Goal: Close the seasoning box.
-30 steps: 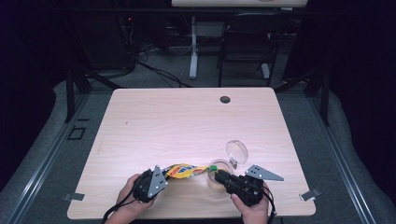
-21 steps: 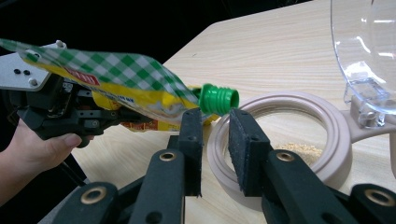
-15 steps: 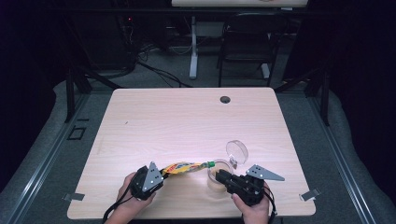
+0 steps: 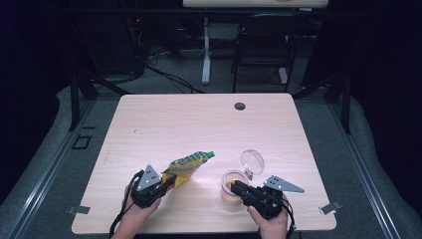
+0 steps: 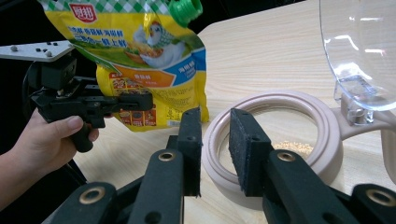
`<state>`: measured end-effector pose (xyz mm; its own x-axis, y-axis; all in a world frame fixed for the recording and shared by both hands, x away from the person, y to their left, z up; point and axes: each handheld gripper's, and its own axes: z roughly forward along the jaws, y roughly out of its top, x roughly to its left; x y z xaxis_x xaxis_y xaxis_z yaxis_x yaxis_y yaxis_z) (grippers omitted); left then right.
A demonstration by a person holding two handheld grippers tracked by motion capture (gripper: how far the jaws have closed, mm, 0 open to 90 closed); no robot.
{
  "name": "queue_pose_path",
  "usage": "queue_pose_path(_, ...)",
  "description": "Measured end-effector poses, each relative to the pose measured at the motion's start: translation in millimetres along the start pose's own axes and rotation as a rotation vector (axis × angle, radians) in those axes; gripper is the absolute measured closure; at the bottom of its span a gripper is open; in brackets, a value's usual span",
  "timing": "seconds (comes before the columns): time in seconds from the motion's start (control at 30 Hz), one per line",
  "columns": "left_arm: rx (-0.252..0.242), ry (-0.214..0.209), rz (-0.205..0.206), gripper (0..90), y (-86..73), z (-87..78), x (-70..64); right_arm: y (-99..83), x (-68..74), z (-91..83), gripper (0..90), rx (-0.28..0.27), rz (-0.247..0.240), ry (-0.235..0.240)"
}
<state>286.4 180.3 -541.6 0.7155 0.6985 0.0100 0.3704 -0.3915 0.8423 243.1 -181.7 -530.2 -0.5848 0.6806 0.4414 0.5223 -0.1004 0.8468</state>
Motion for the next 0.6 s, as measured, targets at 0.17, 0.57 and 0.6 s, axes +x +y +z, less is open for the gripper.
queue_pose_path(0.17, 0.007, 0.004, -0.052, 84.9, -3.8, 0.1, 5.3, 0.1, -0.2, 0.6, 74.2, -0.001, 0.002, 0.000)
queue_pose_path(0.57, 0.042, -0.010, -0.144, 78.5, -12.3, -3.1, 15.2, 2.1, -1.8, 0.9, 73.8, 0.001, 0.001, 0.015)
queue_pose_path(0.6, 0.034, -0.008, -0.149, 76.7, -13.3, -3.4, 15.5, 2.2, -1.8, 1.1, 73.8, 0.001, 0.001, 0.013)
